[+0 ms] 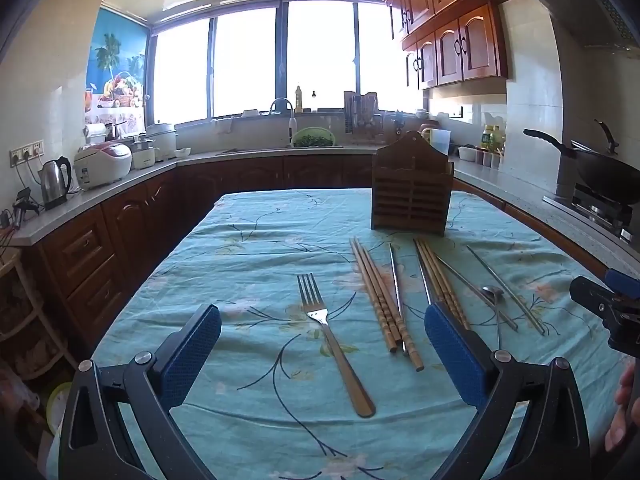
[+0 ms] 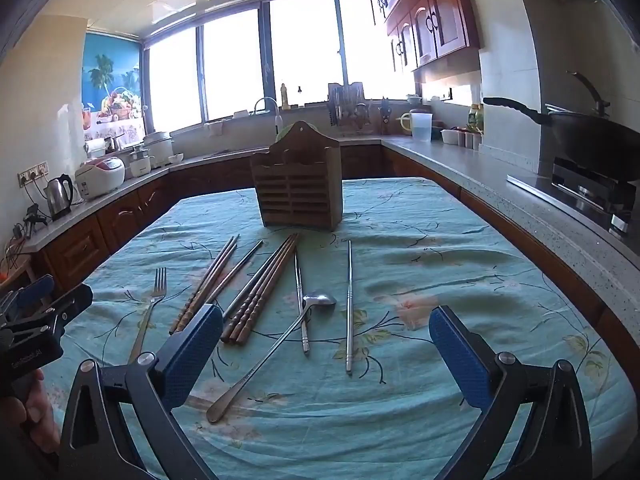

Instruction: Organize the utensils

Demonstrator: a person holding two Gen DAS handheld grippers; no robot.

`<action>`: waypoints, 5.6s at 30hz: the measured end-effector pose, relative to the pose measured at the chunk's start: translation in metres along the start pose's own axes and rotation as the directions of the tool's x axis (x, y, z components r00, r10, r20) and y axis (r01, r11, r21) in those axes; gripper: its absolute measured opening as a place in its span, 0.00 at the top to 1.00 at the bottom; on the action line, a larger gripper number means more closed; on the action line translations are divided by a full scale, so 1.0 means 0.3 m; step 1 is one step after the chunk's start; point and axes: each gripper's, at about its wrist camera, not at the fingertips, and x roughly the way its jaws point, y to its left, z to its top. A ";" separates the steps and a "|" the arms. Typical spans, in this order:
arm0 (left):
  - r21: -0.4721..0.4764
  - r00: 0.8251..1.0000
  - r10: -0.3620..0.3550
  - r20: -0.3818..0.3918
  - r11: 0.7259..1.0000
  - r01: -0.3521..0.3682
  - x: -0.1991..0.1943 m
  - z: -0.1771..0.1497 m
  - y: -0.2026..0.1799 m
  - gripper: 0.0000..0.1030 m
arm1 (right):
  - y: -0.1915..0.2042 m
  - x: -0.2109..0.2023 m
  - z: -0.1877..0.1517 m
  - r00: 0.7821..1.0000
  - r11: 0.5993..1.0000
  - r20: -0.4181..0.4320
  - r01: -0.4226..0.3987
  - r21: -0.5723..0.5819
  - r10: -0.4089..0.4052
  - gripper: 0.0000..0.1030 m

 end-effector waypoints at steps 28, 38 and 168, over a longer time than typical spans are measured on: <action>-0.018 1.000 0.002 0.010 1.000 -0.002 -0.027 0.007 0.002 0.01 | 0.038 -0.040 0.005 0.997 0.999 0.078 0.005 -0.048 -0.001 0.00; -0.029 1.000 0.001 0.006 1.000 0.000 -0.020 0.003 0.008 0.01 | 0.042 -0.043 0.002 0.996 0.999 0.085 -0.015 -0.047 0.019 0.00; -0.036 0.982 -0.155 0.110 0.986 0.160 0.817 0.845 -0.008 0.99 | -0.068 0.504 0.825 0.981 0.987 0.126 -0.155 0.047 0.148 0.98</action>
